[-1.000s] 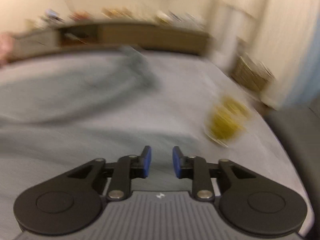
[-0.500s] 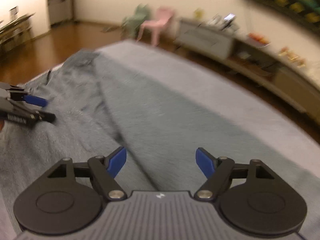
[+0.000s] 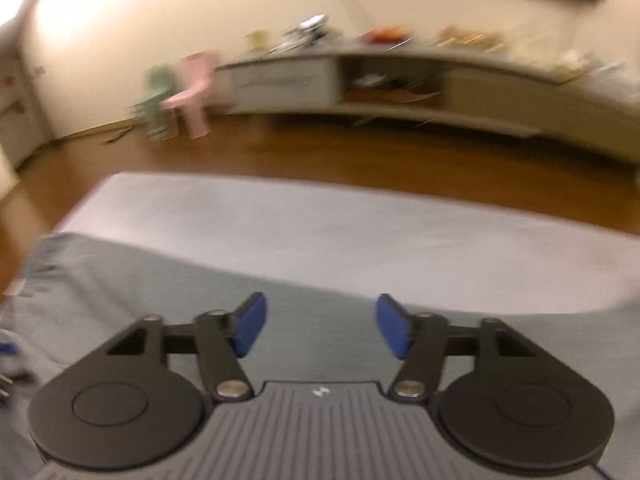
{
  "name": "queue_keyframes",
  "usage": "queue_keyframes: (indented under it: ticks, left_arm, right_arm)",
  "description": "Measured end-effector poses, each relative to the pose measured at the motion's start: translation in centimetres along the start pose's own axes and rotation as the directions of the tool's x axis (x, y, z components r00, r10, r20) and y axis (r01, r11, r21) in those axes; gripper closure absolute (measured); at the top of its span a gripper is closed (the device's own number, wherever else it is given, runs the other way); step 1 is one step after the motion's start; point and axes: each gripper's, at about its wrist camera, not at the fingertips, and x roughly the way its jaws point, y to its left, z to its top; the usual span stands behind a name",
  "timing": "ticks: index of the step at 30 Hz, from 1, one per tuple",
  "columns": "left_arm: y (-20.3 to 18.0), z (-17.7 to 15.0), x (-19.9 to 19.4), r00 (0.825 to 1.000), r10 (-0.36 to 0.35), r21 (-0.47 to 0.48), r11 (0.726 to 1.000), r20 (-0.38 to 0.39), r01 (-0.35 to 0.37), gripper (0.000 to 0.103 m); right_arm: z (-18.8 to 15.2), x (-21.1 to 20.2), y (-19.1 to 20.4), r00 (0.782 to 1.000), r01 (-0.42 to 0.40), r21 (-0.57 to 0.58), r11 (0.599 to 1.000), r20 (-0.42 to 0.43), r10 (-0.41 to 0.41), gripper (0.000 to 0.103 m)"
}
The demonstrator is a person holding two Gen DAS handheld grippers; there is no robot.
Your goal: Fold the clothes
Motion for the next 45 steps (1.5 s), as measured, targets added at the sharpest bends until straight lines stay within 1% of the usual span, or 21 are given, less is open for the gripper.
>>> queue_keyframes:
  ticks: [1,4,8,10,12,13,14,18,21,24,25,26,29,31,33,34,36,38,39,41,45]
  left_arm:
    - [0.0,0.2,-0.1,1.000,0.009,-0.003,1.000,0.012,-0.009,0.031]
    - [0.0,0.9,-0.4,0.998,0.038,-0.013,0.999,0.049,-0.037,0.031]
    - [1.5,3.0,0.8,0.992,0.096,-0.062,0.994,0.080,-0.091,0.031]
    - [2.7,4.1,1.9,0.993,0.096,-0.102,0.991,0.074,-0.088,0.032]
    - [3.3,4.9,3.2,0.993,0.105,-0.114,0.989,0.047,-0.099,0.033]
    - [3.4,5.2,4.0,0.992,0.122,-0.107,0.987,0.031,-0.118,0.034]
    - [3.6,5.4,4.8,0.990,0.141,-0.105,0.985,0.008,-0.140,0.035]
    - [5.3,6.0,7.5,0.981,0.181,-0.154,0.970,-0.070,-0.190,0.035]
    - [6.4,6.4,8.0,0.982,0.175,-0.223,0.957,-0.076,-0.187,0.036]
    - [6.5,6.5,7.9,0.979,0.191,-0.235,0.951,-0.073,-0.203,0.036]
    - [6.2,6.5,7.8,0.978,0.197,-0.237,0.949,-0.073,-0.209,0.036]
    - [5.7,6.4,7.6,0.977,0.202,-0.240,0.947,-0.072,-0.214,0.037]
    - [4.1,6.2,7.1,0.979,0.196,-0.231,0.951,-0.060,-0.204,0.038]
    - [3.0,5.9,6.8,0.984,0.175,-0.197,0.964,-0.045,-0.180,0.038]
    - [2.0,5.5,6.3,0.986,0.162,-0.163,0.973,-0.038,-0.166,0.038]
    - [1.8,5.3,6.0,0.988,0.154,-0.162,0.974,-0.035,-0.157,0.038]
    - [1.7,5.0,5.3,0.992,0.127,-0.198,0.972,-0.029,-0.130,0.037]
    - [1.8,5.3,4.9,0.996,0.087,-0.259,0.962,-0.028,-0.091,0.037]
    - [1.4,5.7,4.9,0.997,0.065,-0.267,0.961,-0.029,-0.070,0.037]
    - [0.2,6.8,5.3,0.999,0.018,-0.248,0.968,-0.033,-0.026,0.037]
    - [-2.8,8.2,6.5,0.995,-0.068,-0.166,0.985,-0.066,0.056,0.037]
  right_arm:
    - [-0.5,-1.0,-3.2,0.994,0.106,0.006,0.994,0.018,-0.106,0.034]
    - [-1.5,-1.3,-14.0,0.934,0.353,0.142,0.925,0.004,-0.357,0.034]
    - [-3.0,-0.9,-22.4,0.907,0.417,0.242,0.876,-0.048,-0.419,0.033]
    - [-2.9,0.5,-22.3,0.923,0.382,0.197,0.903,-0.038,-0.382,0.033]
    - [-3.0,2.6,-20.8,0.957,0.288,0.138,0.947,-0.048,-0.285,0.037]
    - [-3.0,3.5,-20.4,0.964,0.264,0.115,0.958,-0.059,-0.259,0.045]
    - [-2.9,4.3,-20.6,0.957,0.285,0.104,0.953,-0.078,-0.278,0.050]
    - [-2.2,6.0,-22.7,0.918,0.393,0.140,0.909,-0.121,-0.379,0.047]
    - [-1.7,7.2,-23.3,0.860,0.507,0.102,0.856,-0.133,-0.493,0.040]
    - [-0.8,7.9,-22.7,0.801,0.591,0.039,0.806,-0.148,-0.580,0.030]
    - [-0.6,7.9,-22.3,0.782,0.613,0.015,0.790,-0.150,-0.605,0.035]
    - [-0.5,7.4,-21.4,0.783,0.613,0.010,0.790,-0.140,-0.605,0.046]
    - [-0.5,3.0,-16.7,0.882,0.471,0.097,0.877,-0.036,-0.470,0.049]
    - [-1.5,0.0,-11.6,0.944,0.328,0.053,0.943,0.026,-0.329,0.046]
    - [-4.1,-2.5,-5.8,0.985,0.172,-0.040,0.984,0.024,-0.171,0.041]
    - [-5.4,-3.8,-2.9,0.996,0.091,-0.086,0.992,0.018,-0.090,0.041]
    - [-8.0,-6.3,3.0,0.997,-0.072,-0.175,0.982,-0.006,0.072,0.040]
    - [-10.6,-8.4,8.5,0.976,-0.218,-0.251,0.943,-0.046,0.213,0.040]
    - [-11.8,-8.5,10.5,0.967,-0.254,-0.273,0.928,-0.072,0.243,0.040]
    - [-13.9,-8.3,13.5,0.959,-0.281,-0.309,0.909,-0.114,0.258,0.040]
    - [-16.6,-8.0,15.5,0.964,-0.253,-0.323,0.912,-0.165,0.209,0.046]
